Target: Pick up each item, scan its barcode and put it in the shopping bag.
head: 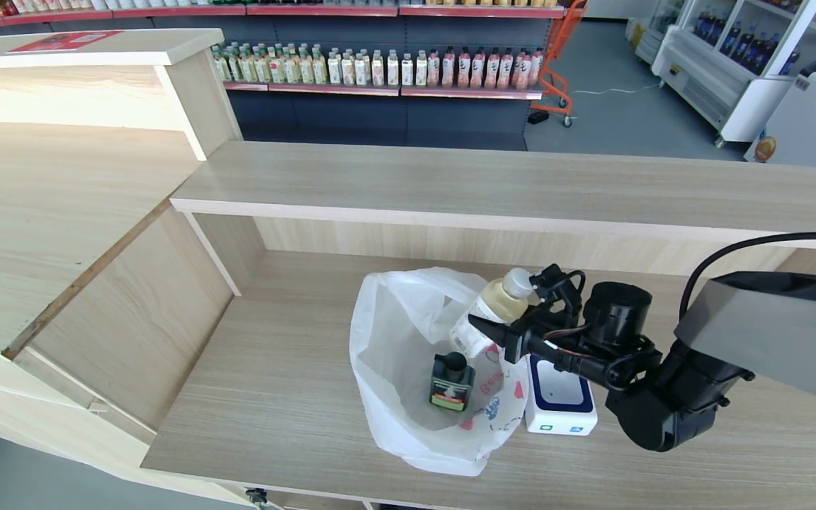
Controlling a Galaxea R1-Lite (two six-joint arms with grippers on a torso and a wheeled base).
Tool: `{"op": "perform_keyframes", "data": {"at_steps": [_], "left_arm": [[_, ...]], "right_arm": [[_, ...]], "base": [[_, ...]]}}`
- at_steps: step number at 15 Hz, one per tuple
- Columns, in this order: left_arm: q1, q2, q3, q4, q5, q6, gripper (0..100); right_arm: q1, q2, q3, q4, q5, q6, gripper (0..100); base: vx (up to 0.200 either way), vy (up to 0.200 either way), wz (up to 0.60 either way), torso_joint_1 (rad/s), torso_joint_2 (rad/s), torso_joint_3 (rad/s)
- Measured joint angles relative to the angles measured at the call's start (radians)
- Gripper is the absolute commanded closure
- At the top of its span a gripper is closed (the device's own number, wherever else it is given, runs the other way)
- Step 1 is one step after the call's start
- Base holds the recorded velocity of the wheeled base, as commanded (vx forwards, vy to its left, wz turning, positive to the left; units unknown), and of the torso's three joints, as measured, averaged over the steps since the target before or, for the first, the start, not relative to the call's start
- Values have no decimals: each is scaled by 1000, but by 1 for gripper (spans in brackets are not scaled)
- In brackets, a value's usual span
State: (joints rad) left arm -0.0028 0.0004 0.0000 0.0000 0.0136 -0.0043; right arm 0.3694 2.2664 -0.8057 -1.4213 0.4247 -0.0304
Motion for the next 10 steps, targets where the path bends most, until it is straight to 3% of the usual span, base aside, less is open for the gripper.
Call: {"op": "perform_keyframes", "data": {"at_steps": [7, 8, 10], "left_arm": [[0, 0, 0, 0, 0, 0, 0], [-1, 0, 0, 0, 0, 0, 0], [0, 0, 0, 0, 0, 0, 0]], "right_arm": [[0, 73, -21, 1, 0, -70, 100], [0, 79, -28, 1, 1, -71, 0], [0, 84, -39, -3, 2, -66, 0]], "base": [[0, 0, 0, 0, 0, 0], [0, 0, 0, 0, 0, 0], [0, 0, 0, 0, 0, 0]]}}
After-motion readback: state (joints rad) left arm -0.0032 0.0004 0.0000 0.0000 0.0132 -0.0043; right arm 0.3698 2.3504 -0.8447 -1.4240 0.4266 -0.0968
